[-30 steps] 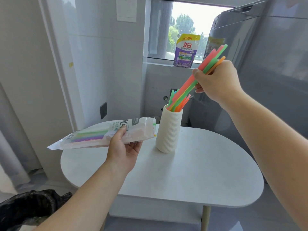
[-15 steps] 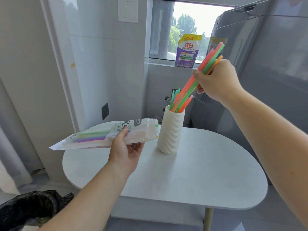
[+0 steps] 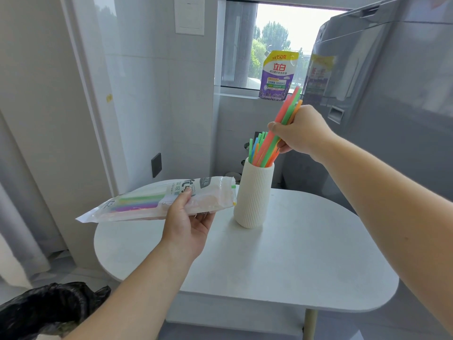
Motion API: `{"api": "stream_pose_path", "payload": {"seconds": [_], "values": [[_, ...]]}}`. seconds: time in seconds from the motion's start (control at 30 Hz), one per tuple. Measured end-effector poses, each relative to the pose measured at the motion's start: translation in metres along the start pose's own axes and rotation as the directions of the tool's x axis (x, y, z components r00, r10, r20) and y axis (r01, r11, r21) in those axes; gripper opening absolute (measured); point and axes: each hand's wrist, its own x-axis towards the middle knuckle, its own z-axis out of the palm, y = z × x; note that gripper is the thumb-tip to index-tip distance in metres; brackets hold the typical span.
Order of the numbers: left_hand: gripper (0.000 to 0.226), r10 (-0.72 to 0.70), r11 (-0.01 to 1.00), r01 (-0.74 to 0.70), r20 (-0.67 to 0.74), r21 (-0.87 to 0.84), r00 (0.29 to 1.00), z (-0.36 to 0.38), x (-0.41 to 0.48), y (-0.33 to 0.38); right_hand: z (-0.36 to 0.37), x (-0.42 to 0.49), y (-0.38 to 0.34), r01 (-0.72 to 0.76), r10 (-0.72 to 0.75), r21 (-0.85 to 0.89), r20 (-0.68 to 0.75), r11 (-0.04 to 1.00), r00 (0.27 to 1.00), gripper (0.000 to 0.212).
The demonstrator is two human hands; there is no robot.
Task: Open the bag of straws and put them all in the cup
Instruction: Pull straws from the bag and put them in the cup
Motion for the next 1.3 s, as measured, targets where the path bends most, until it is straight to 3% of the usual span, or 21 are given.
{"api": "stream_pose_path", "payload": {"seconds": [0.27,0.53,0.7,0.77,0.93,1.03,1.17,1.23,1.3], "values": [[0.019,0.002,1.0,-0.002,0.01,0.009,1.0,0.0,0.001,-0.001,0.016,0.017,0.0,-0.044,0.048,-0.047,0.091,0.998,0.995,0.043],[0.014,0.001,1.0,-0.001,0.003,0.018,1.0,0.001,0.0,-0.001,0.021,0.018,0.005,0.02,-0.02,0.002,-0.007,1.0,1.0,0.058],[0.015,-0.002,1.0,0.002,0.0,0.02,1.0,0.001,-0.002,0.0,0.024,0.015,0.01,0.183,-0.181,0.009,-0.121,0.983,0.976,0.072],[0.015,-0.004,1.0,0.004,-0.002,0.021,1.0,0.001,-0.002,0.0,0.026,0.015,0.012,0.235,-0.236,-0.026,-0.122,0.972,0.964,0.069],[0.014,-0.006,1.0,0.006,-0.004,0.026,1.0,0.001,-0.002,0.0,0.031,0.011,0.019,0.265,-0.273,-0.14,-0.037,0.954,0.961,0.036],[0.014,-0.003,0.999,0.003,-0.001,0.032,1.0,0.0,-0.003,0.0,0.033,0.006,0.025,0.282,-0.293,-0.212,-0.021,0.936,0.956,0.04],[0.014,-0.005,0.999,0.005,-0.001,0.039,1.0,0.0,-0.003,0.0,0.032,-0.006,0.03,0.338,-0.334,-0.484,0.099,0.807,0.937,0.045],[0.013,-0.005,0.999,0.005,0.003,0.043,1.0,0.001,-0.003,0.001,0.033,-0.013,0.03,0.344,-0.371,-0.424,0.02,0.838,0.929,0.044],[0.013,-0.006,0.999,0.005,0.01,0.048,1.0,0.0,-0.002,0.001,0.035,-0.027,0.028,0.347,-0.39,-0.249,-0.151,0.904,0.908,0.037]]}}
